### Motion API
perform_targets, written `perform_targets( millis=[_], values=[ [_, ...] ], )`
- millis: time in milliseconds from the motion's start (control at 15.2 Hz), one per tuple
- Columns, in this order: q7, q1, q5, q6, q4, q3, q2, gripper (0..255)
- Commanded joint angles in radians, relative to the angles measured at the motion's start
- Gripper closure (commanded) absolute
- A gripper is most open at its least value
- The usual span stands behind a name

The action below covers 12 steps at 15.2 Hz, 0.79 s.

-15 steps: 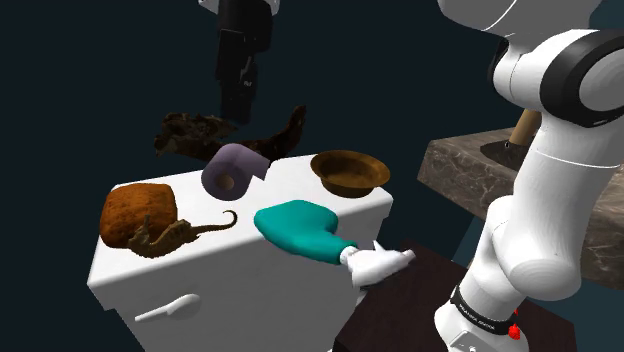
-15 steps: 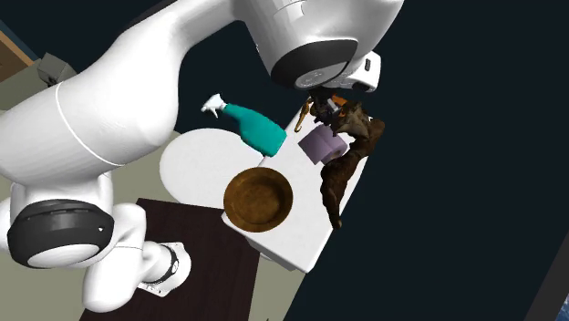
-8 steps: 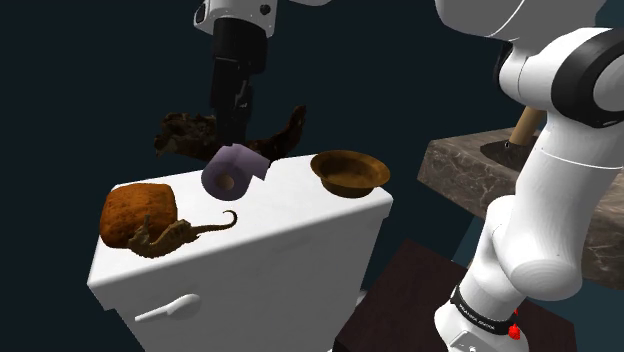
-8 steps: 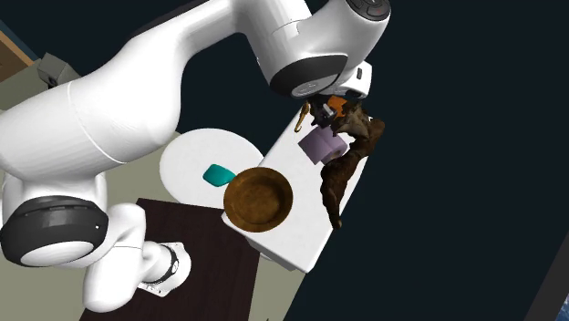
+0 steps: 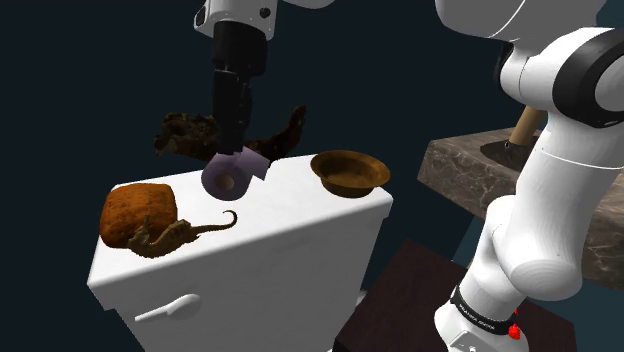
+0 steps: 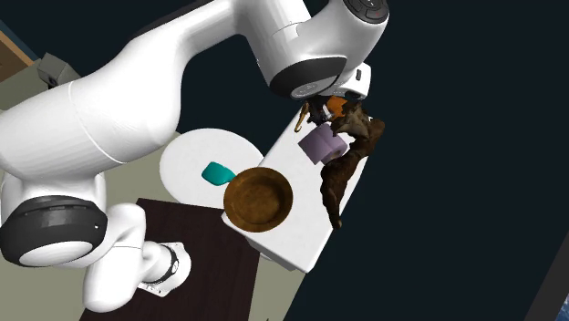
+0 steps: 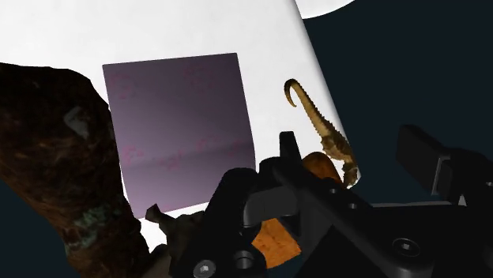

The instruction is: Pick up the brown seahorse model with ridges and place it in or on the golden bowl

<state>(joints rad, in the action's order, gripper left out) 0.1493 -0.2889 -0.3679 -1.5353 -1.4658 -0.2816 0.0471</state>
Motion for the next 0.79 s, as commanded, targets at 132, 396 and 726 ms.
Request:
perform_targets(
  millis=[132,396,726],
  values=[
    [0.000,0.000,0.000,0.000,0.000,0.000,0.000,255],
    [0.000,0.000,0.000,0.000,0.000,0.000,0.000,255],
    [0.032,-0.062,0.166,-0.008,0.035,-0.050,0.041,0]
  ],
)
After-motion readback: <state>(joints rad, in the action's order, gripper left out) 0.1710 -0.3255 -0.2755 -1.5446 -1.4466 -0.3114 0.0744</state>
